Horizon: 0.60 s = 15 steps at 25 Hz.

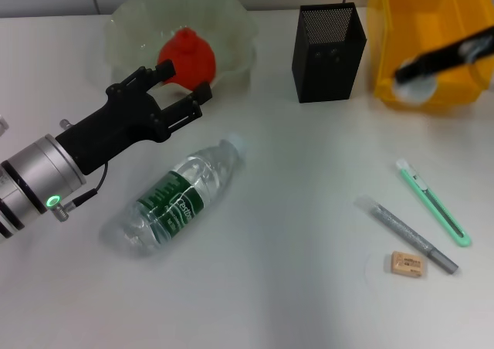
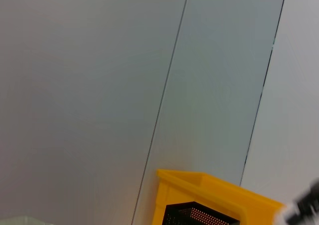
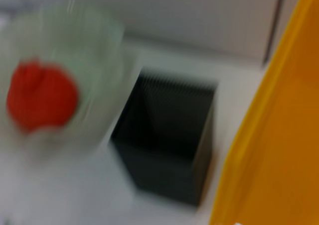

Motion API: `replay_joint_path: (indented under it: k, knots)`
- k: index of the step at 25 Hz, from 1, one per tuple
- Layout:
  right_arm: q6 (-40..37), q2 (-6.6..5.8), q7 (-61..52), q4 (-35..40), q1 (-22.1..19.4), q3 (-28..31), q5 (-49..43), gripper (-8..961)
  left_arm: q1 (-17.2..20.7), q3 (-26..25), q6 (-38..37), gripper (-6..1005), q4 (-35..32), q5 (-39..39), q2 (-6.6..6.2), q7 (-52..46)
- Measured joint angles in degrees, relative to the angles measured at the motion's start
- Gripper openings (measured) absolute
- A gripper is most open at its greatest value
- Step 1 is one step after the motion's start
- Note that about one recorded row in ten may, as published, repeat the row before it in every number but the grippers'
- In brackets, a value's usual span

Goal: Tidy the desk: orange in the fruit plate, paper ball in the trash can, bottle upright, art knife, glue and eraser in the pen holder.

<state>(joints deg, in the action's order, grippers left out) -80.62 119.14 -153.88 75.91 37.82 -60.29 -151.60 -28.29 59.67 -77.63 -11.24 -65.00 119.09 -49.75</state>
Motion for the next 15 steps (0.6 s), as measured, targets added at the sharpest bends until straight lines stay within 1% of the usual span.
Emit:
replay_joint_path:
  k: [2, 3, 4, 5, 6, 7, 8, 10, 14, 15]
  knots:
    - [3.9, 0.19, -1.5, 6.9, -2.5, 0.0, 0.0, 456, 0.2, 0.0, -0.3, 809, 0.0, 0.0, 0.01, 0.0]
    - [3.9, 0.19, -1.5, 6.9, -2.5, 0.0, 0.0, 456, 0.2, 0.0, -0.3, 810, 0.0, 0.0, 0.01, 0.0]
    - [7.8, 0.17, -2.1, 8.8, -3.3, 0.0, 0.0, 456, 0.4, 0.0, -0.4, 810, 0.0, 0.0, 0.03, 0.0]
    - [7.8, 0.17, -2.1, 8.8, -3.3, 0.0, 0.0, 456, 0.5, 0.0, -0.5, 810, 0.0, 0.1, 0.05, 0.0]
    - [9.7, 0.07, -2.3, 9.1, -3.4, 0.0, 0.0, 456, 0.6, 0.0, -0.6, 810, 0.0, 0.1, 0.07, 0.0]
    - [12.6, -0.28, -2.4, 8.1, -2.7, 0.1, -0.5, 455, 0.6, 0.0, -0.9, 810, 0.0, 0.2, 0.07, 0.0]
    - [12.6, -0.28, -2.4, 8.1, -2.7, 0.1, -0.5, 455, 0.6, 0.0, -0.9, 810, 0.0, 0.2, 0.07, 0.0]
    - [14.9, -0.66, -2.4, 5.4, -1.0, 0.3, -1.7, 461, 0.6, 0.0, -1.3, 810, 0.0, 0.2, 0.08, -0.4]
    - [18.2, -0.77, -2.2, -1.8, 2.8, 1.4, -5.0, 484, 0.6, 0.0, -1.6, 809, 0.0, 0.3, 0.09, -1.7]
    - [18.4, -0.77, -1.9, -2.7, 3.1, 1.4, -5.0, 490, 0.4, 0.0, -1.8, 809, 0.0, 0.3, 0.09, -2.6]
